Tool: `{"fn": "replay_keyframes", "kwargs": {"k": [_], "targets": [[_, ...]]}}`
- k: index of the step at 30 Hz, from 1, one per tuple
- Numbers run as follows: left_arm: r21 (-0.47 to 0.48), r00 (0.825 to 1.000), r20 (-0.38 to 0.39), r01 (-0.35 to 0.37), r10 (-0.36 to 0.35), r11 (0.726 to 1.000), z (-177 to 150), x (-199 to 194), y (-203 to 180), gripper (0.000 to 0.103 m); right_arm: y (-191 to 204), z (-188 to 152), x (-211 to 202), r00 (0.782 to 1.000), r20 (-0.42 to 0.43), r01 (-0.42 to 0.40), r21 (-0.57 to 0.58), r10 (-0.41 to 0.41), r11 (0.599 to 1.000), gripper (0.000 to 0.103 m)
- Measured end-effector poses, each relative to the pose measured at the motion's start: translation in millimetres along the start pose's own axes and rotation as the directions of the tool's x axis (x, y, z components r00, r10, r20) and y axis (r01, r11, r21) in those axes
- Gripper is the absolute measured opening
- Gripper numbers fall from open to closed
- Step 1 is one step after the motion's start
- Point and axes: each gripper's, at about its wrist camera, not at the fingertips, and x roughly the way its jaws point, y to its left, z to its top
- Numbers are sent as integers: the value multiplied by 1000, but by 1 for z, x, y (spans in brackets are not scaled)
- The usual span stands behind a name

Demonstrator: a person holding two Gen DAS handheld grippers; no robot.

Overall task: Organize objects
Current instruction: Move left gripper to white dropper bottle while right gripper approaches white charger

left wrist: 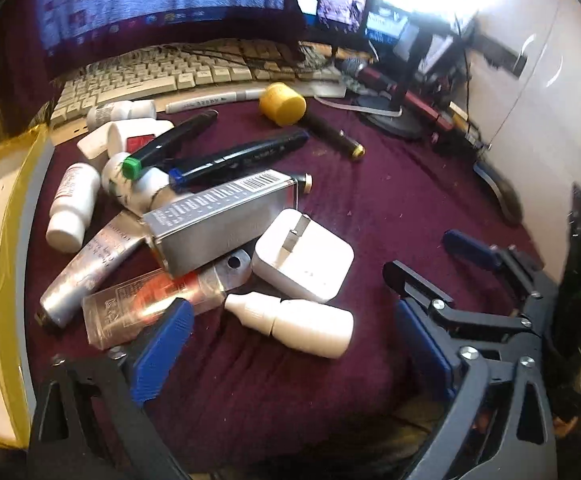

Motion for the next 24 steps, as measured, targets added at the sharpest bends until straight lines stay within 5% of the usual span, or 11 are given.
{"fn": "replay_keyframes", "kwargs": {"k": [2,4,10,11,12,15,24], "targets": [[7,1000,-17,-8,9,1000,-2,8,1,69,5,-2,-2,1000,17,20,-25,-19,999,82],[14,999,3,-43,43,999,-4,8,4,61,6,-3,-2,1000,18,7,-22,-6,1000,82],[21,1000,4,-24,24,999,-19,-3,17,61,9,-1,-1,1000,-18,-23,-22,23,999,83],[15,1000,4,-19,19,1000,-22,-7,20,54,11,0,-1,999,-25,-41,-22,41,999,83],[6,1000,4,-24,24,1000,-24,-11,23,37,12,0,-2,997,-29,-66,-22,65,998,83],[-30,1000,6,-6,6,1000,-34,-24,37,27,19,2,-8,991,4,-130,-7,130,991,83],[-81,999,39,17,-14,997,-37,-27,55,25,45,16,-5,965,15,-259,-63,260,964,83]]}}
